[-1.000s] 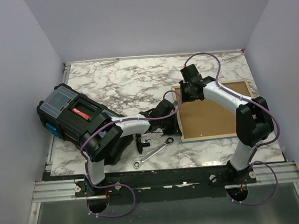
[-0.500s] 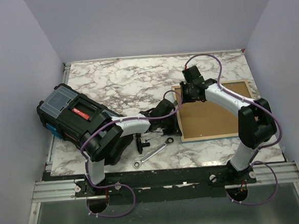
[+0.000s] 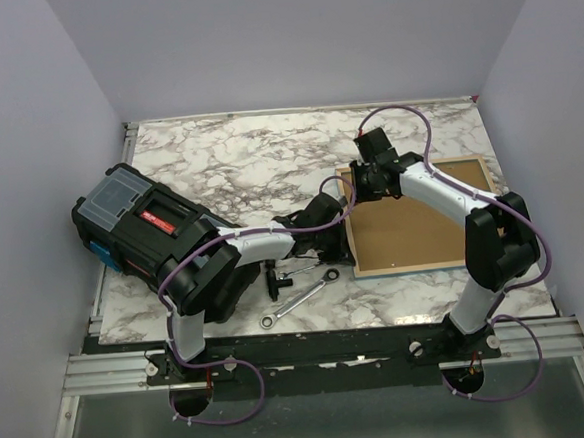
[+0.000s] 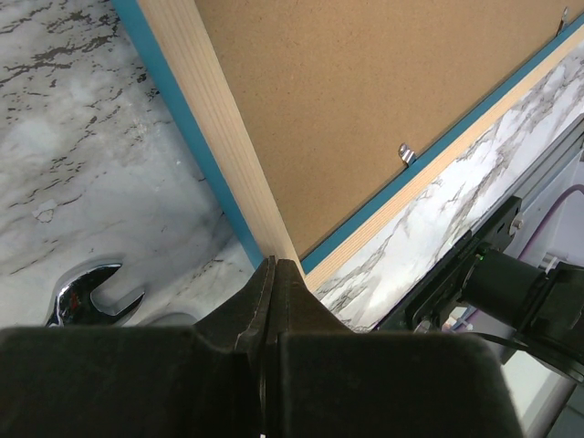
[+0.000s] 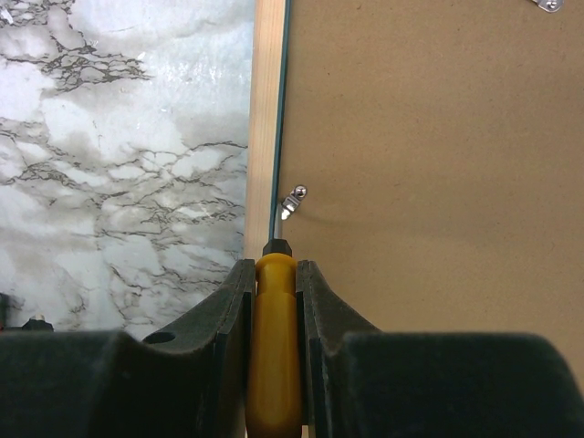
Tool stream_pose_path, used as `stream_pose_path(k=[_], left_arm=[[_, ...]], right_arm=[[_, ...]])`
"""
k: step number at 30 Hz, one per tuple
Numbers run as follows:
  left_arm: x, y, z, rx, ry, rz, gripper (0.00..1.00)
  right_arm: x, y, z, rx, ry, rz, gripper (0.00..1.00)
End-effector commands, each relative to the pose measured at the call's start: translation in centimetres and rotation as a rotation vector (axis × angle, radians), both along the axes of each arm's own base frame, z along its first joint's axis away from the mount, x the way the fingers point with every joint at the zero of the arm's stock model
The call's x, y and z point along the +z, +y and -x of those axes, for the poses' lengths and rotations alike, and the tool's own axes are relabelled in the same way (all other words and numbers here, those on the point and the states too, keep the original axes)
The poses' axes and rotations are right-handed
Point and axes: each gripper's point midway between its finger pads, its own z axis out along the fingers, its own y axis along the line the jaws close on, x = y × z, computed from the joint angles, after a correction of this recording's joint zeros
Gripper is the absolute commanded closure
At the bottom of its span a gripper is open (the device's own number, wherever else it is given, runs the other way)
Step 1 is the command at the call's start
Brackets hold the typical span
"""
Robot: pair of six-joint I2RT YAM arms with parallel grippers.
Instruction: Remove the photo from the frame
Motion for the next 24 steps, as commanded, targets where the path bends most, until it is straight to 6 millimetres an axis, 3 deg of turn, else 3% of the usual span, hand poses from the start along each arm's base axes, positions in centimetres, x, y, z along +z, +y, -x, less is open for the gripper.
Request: stream_pose_path(k=[1,6,11,17,21,24], left_arm=[[-1.8,0.5,-0.1,0.000,0.005,-0.053,1.00],[-1.9,0.5,-0.1,0.004,0.008,-0.051,1.00],[-1.9,0.6,-0.1,0.008,0.011,-0.050,1.00],[-1.5,0.4,-0.5,0.003,-0.010,-0.054,1.00],[-0.1,0.4,-0.7,-0.008,-0.049,-0.047,1.00],[0.9,0.6,-1.0,-0.011,-0.079,-0.047,1.00]], right_arm=[[-1.4,-0.7,1.5,0.008,0.067,0.031,0.99],[-1.9,-2.2,2.3,-0.029,0.085,0.092,0.99],[-1.0,-3.3,2.4,-0.058,0.068,0.137,0.99],[1.6,-3.2,2.6,-0.067,0.024,0.100,1.00],[4.3,-2.0,3.2,-0.038,-0.024,-0.001,0.99],[5.3,-2.2,3.7,-0.045,-0.049,-0.017,0.99]])
